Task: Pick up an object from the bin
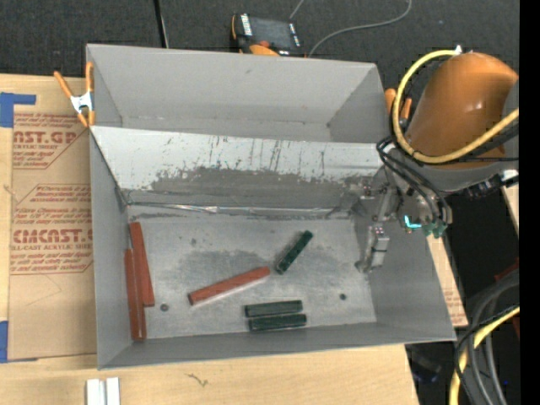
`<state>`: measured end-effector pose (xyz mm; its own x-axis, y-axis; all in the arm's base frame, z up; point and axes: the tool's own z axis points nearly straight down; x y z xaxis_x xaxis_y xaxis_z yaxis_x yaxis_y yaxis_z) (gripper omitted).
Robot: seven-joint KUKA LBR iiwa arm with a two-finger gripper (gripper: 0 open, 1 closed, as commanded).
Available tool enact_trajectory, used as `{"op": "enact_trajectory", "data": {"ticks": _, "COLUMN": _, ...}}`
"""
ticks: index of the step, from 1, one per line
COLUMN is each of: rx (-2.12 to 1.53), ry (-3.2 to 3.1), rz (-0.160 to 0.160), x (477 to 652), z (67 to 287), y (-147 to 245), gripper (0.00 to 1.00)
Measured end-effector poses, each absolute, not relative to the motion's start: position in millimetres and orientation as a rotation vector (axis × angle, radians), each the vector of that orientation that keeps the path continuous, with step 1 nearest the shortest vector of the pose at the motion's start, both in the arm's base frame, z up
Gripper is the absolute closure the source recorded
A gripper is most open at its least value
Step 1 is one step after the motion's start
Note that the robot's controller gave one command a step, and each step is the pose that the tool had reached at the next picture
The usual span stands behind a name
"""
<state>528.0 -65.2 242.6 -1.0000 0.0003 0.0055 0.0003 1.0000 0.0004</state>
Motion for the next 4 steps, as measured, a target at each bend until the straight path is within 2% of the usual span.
{"op": "enact_trajectory", "data": {"ticks": 1, "rx": 0.444, "ry": -3.107, "rz": -0.003, "x": 548.2, "z": 67, "y": -2, "gripper": 0.0}}
{"op": "enact_trajectory", "data": {"ticks": 2, "rx": 0.546, "ry": -3.099, "rz": 0.0, "x": 564.9, "z": 101, "y": 10, "gripper": 0.0}}
{"op": "enact_trajectory", "data": {"ticks": 3, "rx": 0.503, "ry": -3.104, "rz": 0.0, "x": 568.5, "z": 100, "y": -9, "gripper": 0.0}}
{"op": "enact_trajectory", "data": {"ticks": 4, "rx": 0.588, "ry": -3.086, "rz": -0.002, "x": 579.1, "z": 68, "y": 5, "gripper": 0.0}}
